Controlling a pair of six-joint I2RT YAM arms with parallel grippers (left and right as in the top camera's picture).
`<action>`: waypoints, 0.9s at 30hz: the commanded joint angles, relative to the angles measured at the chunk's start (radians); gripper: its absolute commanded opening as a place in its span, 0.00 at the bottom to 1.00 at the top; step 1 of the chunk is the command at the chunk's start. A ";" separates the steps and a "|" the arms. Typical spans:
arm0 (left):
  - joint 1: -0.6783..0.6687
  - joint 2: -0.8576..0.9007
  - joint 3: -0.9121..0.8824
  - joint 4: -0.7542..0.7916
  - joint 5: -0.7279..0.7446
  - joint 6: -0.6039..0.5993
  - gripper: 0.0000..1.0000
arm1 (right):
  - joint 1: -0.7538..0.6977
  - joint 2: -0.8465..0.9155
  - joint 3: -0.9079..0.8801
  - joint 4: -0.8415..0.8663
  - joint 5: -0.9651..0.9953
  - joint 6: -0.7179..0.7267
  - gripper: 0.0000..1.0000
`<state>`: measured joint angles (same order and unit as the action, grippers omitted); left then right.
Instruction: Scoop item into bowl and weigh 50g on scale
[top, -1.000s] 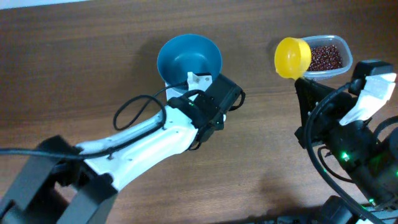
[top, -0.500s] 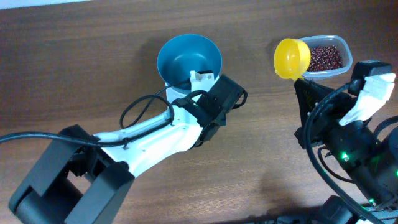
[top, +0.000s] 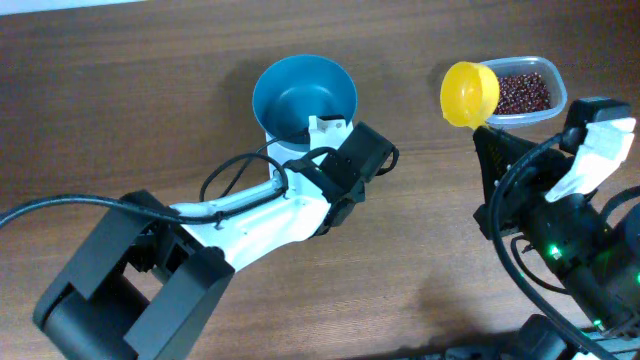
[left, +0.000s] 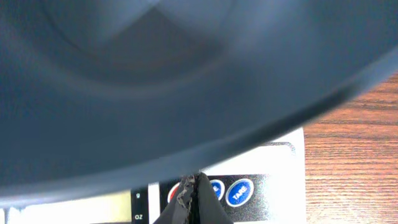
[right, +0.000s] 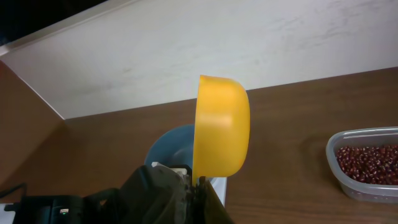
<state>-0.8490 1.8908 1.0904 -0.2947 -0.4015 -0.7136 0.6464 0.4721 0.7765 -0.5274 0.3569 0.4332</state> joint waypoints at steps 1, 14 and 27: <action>-0.001 0.011 0.003 -0.032 -0.014 0.015 0.00 | -0.006 0.002 0.014 -0.012 -0.006 -0.007 0.04; -0.001 0.029 0.003 -0.050 -0.006 0.011 0.00 | -0.006 0.002 0.014 -0.018 -0.010 -0.006 0.04; -0.001 -0.485 0.004 -0.462 0.029 0.012 0.00 | -0.006 0.002 0.014 -0.021 -0.009 0.019 0.04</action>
<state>-0.8509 1.6043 1.0904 -0.6968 -0.2680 -0.7101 0.6464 0.4725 0.7765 -0.5495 0.3492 0.4458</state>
